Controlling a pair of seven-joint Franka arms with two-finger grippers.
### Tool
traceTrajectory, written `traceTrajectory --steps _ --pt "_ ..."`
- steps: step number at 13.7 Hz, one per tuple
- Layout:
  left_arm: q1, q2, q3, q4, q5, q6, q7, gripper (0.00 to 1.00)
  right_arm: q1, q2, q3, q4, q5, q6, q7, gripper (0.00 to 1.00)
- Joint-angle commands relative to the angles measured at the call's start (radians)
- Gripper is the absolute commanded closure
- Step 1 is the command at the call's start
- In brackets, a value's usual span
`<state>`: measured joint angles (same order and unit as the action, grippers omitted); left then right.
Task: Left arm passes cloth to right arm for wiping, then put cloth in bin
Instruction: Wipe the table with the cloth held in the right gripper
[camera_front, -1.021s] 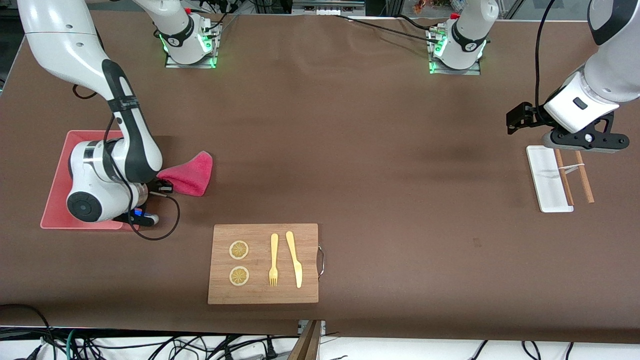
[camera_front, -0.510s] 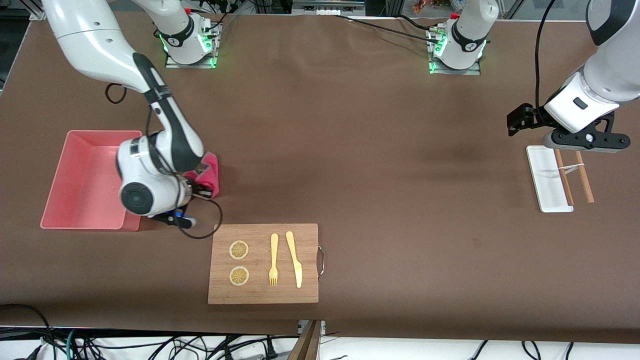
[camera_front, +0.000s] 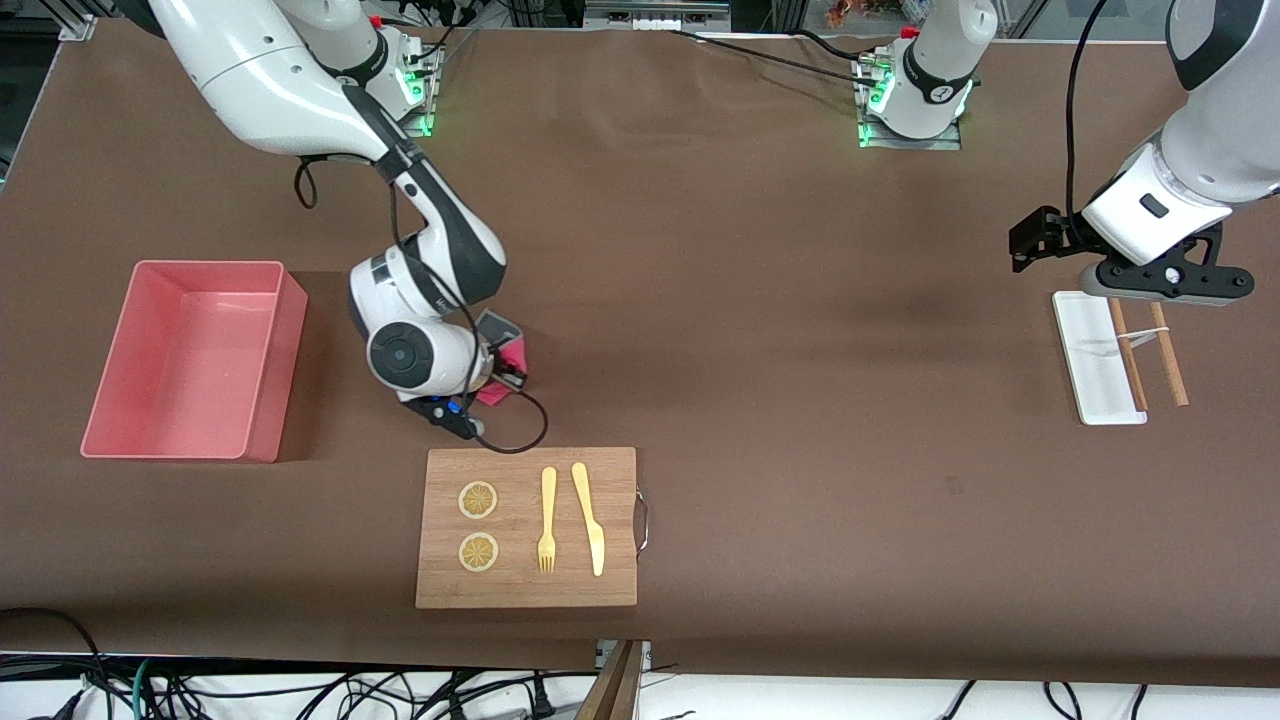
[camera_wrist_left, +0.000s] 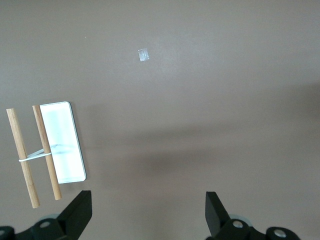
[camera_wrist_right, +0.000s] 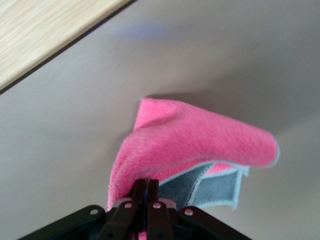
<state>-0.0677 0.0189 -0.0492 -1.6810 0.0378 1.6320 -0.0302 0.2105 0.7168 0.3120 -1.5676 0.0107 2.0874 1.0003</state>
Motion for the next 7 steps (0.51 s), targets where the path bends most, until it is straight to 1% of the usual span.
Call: traceTrajectory --steps 1,2,3,4,6,7 --pt "0.014 0.007 0.015 0.029 -0.073 0.015 0.003 0.0 0.018 0.026 0.038 0.003 0.054 0.106 0.093 1.0" --pt "0.052 0.024 0.015 0.056 -0.111 0.015 0.01 0.0 0.027 0.035 0.039 0.004 0.055 0.127 0.128 1.0" --pt "0.08 0.051 0.015 0.096 -0.104 0.012 0.015 0.0 0.03 0.039 0.051 0.004 0.054 0.143 0.159 1.0" --pt "0.089 0.062 0.017 0.104 -0.101 -0.004 0.012 0.0 0.03 0.041 0.059 0.004 0.054 0.152 0.156 1.0" --pt "0.089 0.064 0.006 0.11 -0.05 -0.032 0.009 0.0 -0.002 0.03 0.05 -0.002 0.04 0.128 0.059 1.0" --pt "0.08 0.068 0.006 0.11 -0.027 -0.034 0.004 0.0 -0.022 0.026 0.027 -0.005 0.04 0.085 -0.021 1.0"
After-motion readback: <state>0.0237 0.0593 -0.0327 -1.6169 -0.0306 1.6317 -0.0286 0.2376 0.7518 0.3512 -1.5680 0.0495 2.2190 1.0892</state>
